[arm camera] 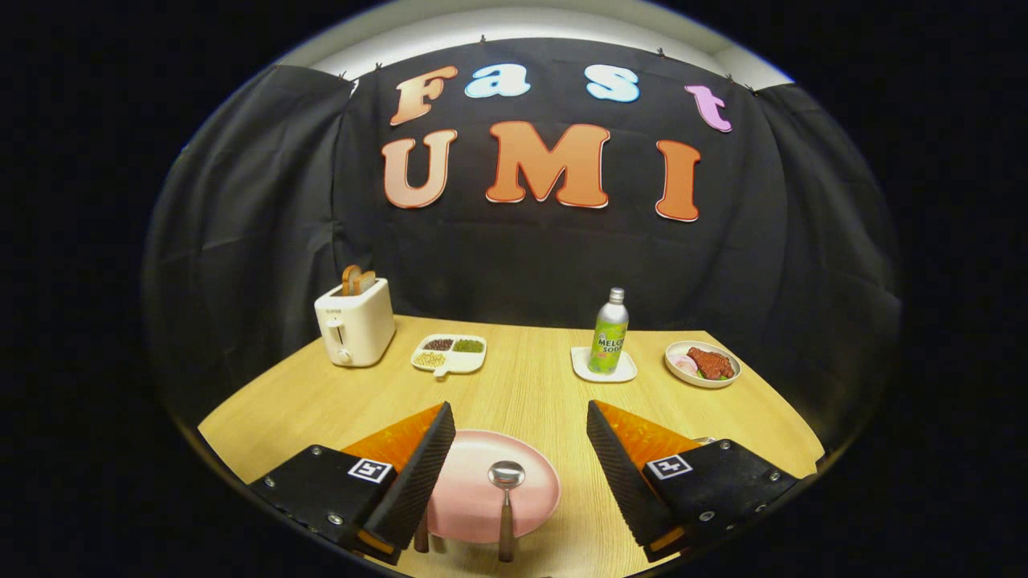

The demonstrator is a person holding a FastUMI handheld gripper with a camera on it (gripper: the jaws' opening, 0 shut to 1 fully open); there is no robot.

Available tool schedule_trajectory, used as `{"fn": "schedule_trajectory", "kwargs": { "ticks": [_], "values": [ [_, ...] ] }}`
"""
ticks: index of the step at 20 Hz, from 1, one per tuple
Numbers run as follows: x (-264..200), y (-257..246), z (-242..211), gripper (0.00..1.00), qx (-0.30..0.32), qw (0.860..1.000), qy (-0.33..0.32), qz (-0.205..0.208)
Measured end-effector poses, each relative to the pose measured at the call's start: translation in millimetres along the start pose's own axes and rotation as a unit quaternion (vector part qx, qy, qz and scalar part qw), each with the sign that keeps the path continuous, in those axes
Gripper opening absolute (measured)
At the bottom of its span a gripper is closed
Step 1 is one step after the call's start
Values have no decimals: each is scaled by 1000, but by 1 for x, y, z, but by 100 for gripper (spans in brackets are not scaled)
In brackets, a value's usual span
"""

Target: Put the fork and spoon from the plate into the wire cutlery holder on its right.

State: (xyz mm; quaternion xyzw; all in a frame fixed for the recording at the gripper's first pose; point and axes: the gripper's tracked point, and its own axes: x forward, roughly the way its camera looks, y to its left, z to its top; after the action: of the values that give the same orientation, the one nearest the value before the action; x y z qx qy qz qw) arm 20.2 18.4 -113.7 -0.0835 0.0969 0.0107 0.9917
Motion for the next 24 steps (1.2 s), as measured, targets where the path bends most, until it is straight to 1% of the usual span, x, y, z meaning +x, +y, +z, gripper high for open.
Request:
{"fn": "schedule_trajectory", "kwargs": {
  "ticks": [4, 9, 10, 12, 14, 15, 16, 17, 19, 20, 21, 22, 23, 24],
  "values": [
    [12, 7, -38, 99, -6, 999, 40, 8],
    [25, 12, -89, 100, -31, 994, 100, 17],
    [27, 12, -99, 99, -34, 993, 112, 19],
    [30, 14, -117, 93, -35, 990, 136, 19],
    [31, 17, -130, 84, -30, 987, 156, 24],
    [32, 18, -134, 76, -28, 986, 163, 24],
    [33, 18, -137, 72, -27, 985, 169, 23],
    [33, 19, -139, 62, -28, 984, 174, 23],
    [34, 21, -144, 45, -28, 983, 182, 23],
    [34, 21, -145, 40, -29, 982, 185, 22],
    [34, 22, -146, 31, -30, 981, 188, 24],
    [34, 19, -148, 26, -32, 980, 194, 14],
    [33, 16, -142, 9, -32, 980, 196, 2],
    [32, 17, -135, 7, -27, 981, 191, 2]
  ]
}}
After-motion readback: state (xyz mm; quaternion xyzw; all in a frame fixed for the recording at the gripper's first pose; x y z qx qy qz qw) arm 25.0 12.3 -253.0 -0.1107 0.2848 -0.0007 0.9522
